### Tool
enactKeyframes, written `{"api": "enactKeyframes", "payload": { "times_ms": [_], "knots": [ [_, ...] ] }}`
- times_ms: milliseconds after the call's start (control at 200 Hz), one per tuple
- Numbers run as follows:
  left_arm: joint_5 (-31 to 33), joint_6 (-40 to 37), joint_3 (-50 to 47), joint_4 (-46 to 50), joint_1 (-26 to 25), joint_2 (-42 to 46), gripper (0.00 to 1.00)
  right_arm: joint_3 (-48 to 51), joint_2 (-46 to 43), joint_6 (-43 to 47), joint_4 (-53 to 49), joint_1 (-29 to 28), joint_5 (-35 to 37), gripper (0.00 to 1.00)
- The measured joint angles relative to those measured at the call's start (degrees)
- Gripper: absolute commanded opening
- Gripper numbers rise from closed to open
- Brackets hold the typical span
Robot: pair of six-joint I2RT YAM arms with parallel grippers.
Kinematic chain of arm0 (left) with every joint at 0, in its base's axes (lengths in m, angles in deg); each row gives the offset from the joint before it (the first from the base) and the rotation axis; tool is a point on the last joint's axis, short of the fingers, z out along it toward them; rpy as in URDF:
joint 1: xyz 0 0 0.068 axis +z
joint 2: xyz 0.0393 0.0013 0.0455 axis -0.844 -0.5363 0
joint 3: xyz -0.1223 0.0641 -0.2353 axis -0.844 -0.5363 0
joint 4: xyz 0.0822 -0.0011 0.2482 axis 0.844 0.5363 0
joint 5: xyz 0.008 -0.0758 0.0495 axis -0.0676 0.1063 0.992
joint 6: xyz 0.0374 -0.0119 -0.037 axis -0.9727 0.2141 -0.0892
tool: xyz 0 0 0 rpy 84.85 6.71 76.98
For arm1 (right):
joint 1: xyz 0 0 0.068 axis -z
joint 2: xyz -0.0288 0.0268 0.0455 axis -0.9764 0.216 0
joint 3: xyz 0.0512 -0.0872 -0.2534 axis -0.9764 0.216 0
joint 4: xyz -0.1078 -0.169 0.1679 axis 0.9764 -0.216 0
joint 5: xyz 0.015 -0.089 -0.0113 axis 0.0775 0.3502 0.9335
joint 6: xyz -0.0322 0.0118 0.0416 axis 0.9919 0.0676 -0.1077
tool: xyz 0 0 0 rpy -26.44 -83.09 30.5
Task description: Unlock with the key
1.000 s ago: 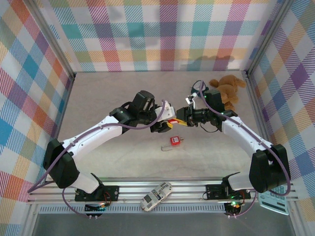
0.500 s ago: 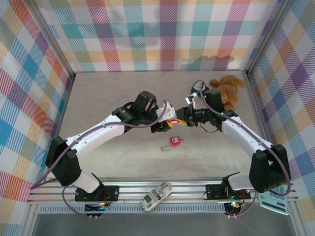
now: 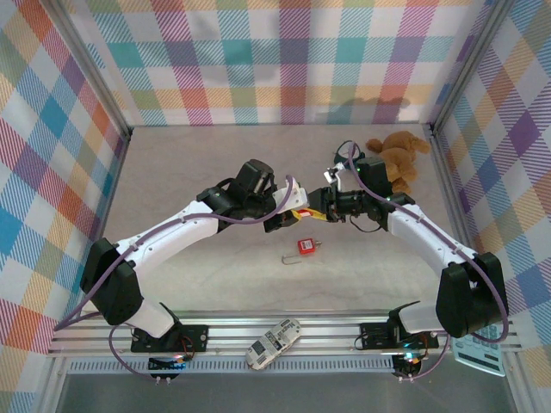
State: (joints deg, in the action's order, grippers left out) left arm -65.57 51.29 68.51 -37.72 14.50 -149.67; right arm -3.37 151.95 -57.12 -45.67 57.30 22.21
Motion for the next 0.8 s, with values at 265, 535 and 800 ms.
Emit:
{"api": "enactKeyframes", "payload": {
  "times_ms": [265,535,800],
  "knots": [
    [12.00,-0.70,-8.57,-9.55,-0.46,2.99,0.04,-0.17,-5.53,-2.80,-5.20,-0.04,13.64,0.74],
    [27.69,-10.86,-17.29,-26.34,-5.05,6.25,0.01,1.81,-6.21,-14.27,-1.25,-0.44,17.33,0.75],
    [34.86,-18.88,-20.35,-33.73,-7.19,6.23,0.01,2.51,-3.63,-22.16,4.28,-2.51,16.68,0.75]
  ]
}}
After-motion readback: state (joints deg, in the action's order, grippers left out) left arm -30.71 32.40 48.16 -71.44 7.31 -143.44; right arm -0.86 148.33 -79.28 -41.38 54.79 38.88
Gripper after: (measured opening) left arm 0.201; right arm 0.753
